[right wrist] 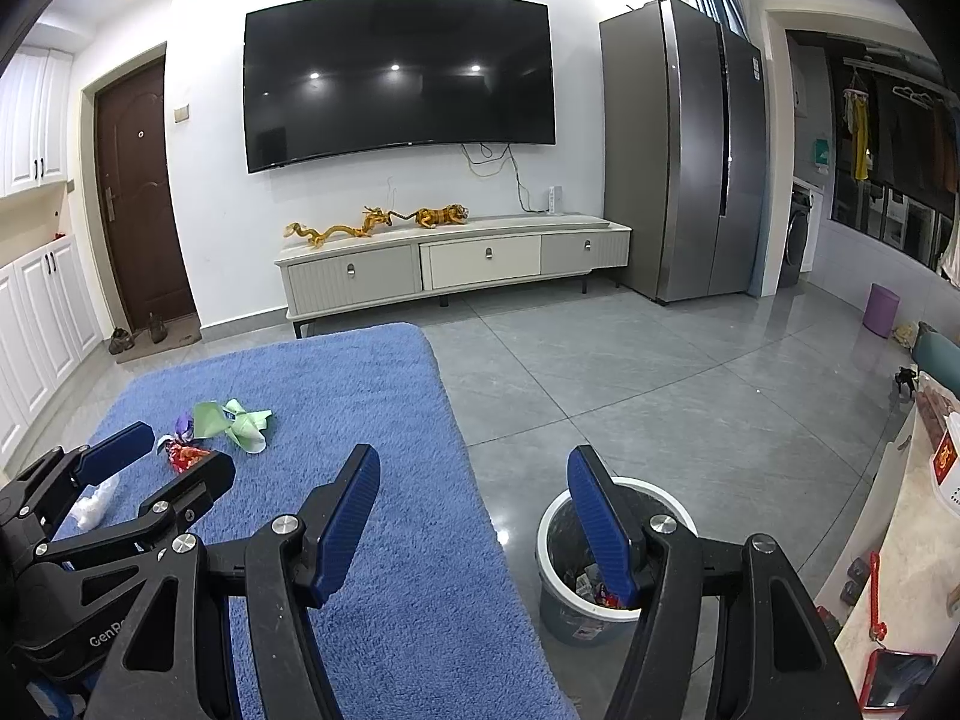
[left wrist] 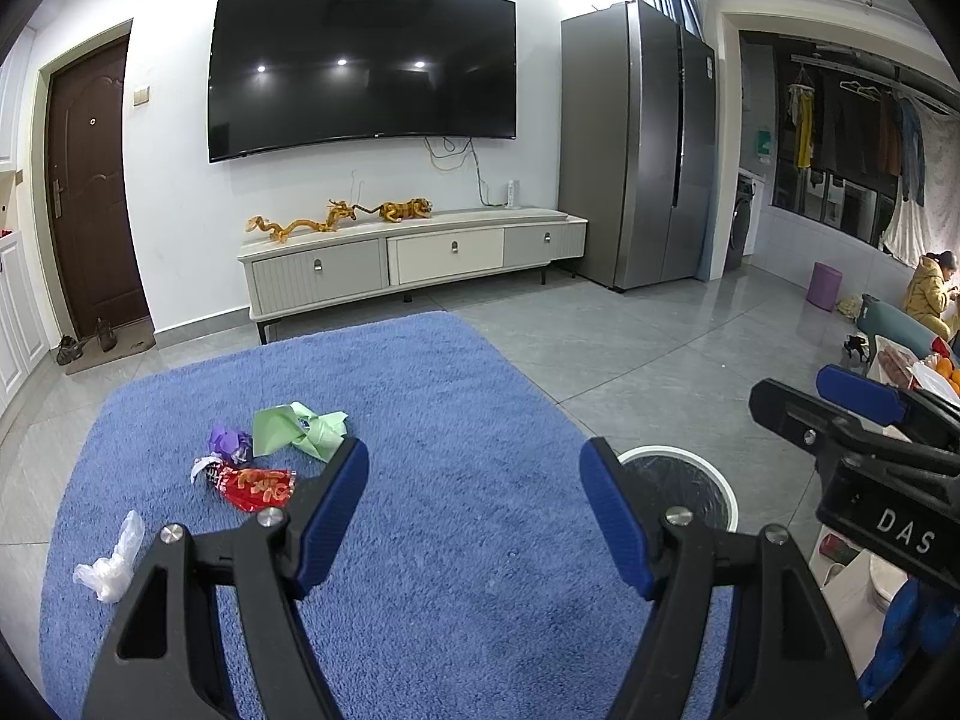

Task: Collect trash
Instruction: 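Move both open tools back over the rug toward the remaining trash, then grasp the clear plastic bag with the left tool while the right tool grasps the red chip bag, then carry both bags over the trash bin and open both tools to drop them, then move both open tools back over the rug toward the purple and green wrappers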

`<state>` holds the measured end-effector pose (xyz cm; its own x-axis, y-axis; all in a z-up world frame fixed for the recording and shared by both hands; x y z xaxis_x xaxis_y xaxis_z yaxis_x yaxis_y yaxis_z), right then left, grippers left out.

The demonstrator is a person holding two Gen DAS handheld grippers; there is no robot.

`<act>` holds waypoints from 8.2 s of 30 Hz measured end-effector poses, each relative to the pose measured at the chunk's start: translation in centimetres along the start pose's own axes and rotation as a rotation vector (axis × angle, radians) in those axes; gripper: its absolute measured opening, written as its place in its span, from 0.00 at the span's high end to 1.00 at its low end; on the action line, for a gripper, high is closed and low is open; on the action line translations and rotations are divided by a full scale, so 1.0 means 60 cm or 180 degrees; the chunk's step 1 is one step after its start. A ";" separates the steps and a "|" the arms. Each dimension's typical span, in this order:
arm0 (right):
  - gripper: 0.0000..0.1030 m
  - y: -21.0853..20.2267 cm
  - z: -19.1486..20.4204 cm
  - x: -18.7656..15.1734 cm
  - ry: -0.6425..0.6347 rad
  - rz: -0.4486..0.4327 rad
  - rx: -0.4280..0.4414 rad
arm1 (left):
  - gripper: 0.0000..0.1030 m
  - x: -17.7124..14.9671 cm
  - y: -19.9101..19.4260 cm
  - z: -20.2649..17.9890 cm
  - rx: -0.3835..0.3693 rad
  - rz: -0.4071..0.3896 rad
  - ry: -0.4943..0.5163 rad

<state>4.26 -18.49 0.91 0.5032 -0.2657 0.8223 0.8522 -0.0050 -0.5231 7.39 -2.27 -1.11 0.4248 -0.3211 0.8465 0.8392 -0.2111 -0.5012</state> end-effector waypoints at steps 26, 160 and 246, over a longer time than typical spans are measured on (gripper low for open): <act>0.39 0.001 -0.001 -0.004 -0.0022 0.0012 0.0014 | 0.31 -0.007 0.005 -0.001 0.0001 0.0028 0.0002; 0.89 0.128 -0.158 -0.053 0.0383 0.0780 0.0508 | 0.90 0.023 0.133 -0.052 -0.1254 0.0492 0.0536; 0.60 0.196 -0.304 0.024 0.1176 0.0590 -0.0173 | 0.51 0.195 0.375 -0.269 -0.1721 0.0783 0.0156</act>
<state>12.39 -36.52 -8.17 0.5538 -0.5950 0.5826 0.7383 0.0273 -0.6739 25.78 -25.68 -5.40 0.5578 -0.4597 0.6911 0.4208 -0.5611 -0.7128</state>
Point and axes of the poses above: each gripper's, at about its wrist camera, not at the fingertips, and y roughly the way its jaws point, z to its left, x to its top, the point moved 3 cm from there along y, roughly the way its jaws point, and after that the axes turned 13 degrees about y, right-handed, at the moved point
